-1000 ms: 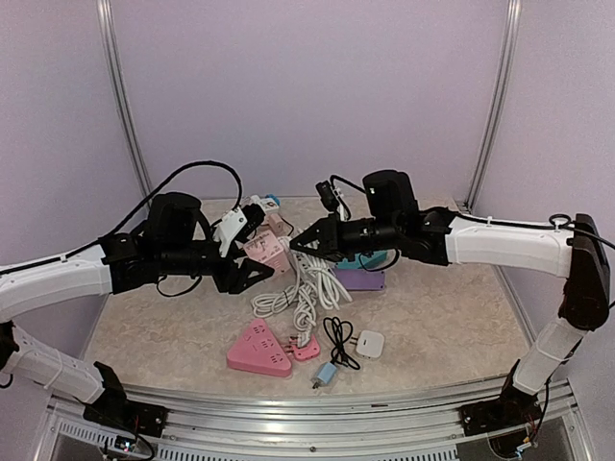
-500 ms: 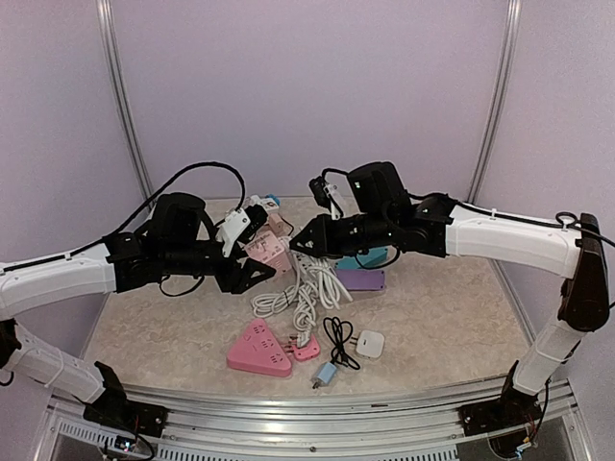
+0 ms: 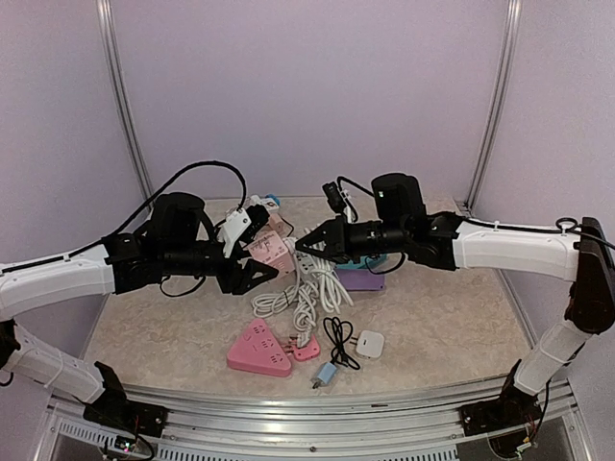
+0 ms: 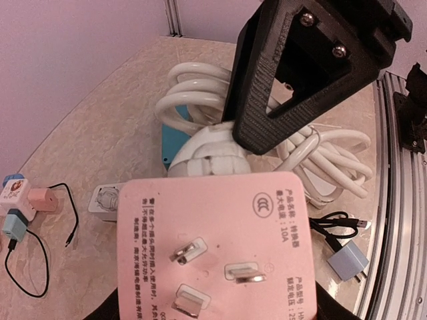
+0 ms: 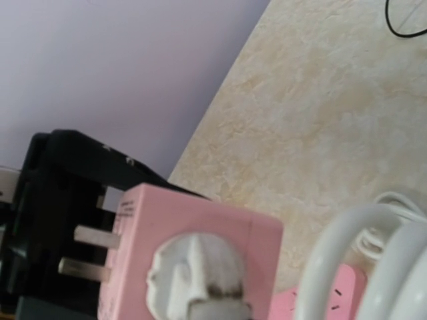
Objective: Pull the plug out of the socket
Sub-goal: Remove the plug from the socket.
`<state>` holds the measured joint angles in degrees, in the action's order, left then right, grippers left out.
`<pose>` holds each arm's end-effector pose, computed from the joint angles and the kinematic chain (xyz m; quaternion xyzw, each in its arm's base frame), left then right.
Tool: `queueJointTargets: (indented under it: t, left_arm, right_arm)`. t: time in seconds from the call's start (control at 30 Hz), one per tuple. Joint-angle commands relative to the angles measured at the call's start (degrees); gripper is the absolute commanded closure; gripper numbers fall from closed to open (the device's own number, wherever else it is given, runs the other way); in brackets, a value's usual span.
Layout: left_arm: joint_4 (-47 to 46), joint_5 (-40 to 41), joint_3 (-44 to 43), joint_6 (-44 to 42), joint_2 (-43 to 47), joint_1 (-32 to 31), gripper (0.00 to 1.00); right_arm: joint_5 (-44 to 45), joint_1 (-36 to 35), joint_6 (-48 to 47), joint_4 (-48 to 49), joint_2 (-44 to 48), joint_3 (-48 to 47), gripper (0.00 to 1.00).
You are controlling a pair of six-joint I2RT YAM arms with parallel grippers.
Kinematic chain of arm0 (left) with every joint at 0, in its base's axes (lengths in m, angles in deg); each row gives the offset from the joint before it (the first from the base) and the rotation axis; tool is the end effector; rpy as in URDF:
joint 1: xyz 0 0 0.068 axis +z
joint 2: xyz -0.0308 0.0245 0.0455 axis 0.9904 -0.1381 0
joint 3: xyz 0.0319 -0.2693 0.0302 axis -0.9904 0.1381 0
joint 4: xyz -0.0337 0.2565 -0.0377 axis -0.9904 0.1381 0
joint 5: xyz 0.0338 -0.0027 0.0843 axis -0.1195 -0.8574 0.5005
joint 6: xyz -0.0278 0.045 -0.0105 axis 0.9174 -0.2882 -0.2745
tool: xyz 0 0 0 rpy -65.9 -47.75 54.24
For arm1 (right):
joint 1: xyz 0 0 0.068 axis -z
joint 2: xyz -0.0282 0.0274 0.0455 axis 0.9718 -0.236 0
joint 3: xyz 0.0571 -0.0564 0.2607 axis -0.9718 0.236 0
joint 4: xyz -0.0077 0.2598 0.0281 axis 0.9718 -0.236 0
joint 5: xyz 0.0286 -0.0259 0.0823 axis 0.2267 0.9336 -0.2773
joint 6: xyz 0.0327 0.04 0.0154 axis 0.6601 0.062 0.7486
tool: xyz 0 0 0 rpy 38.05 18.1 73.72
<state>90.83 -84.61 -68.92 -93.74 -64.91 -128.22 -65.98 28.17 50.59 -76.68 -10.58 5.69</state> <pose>0.1912 -0.2107 0.2946 0.4638 0.7106 -0.2455 0.4687 0.2384 0.2907 0.2997 -0.1418 0.7906 0.5462 0.2374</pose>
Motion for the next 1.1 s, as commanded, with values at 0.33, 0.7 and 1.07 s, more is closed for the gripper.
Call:
queueJointTargets:
  t: [0.33, 0.7, 1.07]
  left_arm:
    - [-2.05, -7.45, -1.05, -0.89, 2.47, -1.22, 0.95]
    - [0.84, -3.2, -3.13, -0.69, -0.38, -1.2, 0.96]
    - [-0.9, -5.62, -1.62, -1.25, 0.99, -1.27, 0.96]
  right_arm:
    - [5.59, -0.41, -9.98, -9.26, -0.1, -7.15, 1.0]
    - [20.69, -5.47, -13.6, -20.68, -2.58, -15.33, 1.0]
    - [16.05, -3.27, -10.22, -14.15, -0.45, -10.11, 1.0]
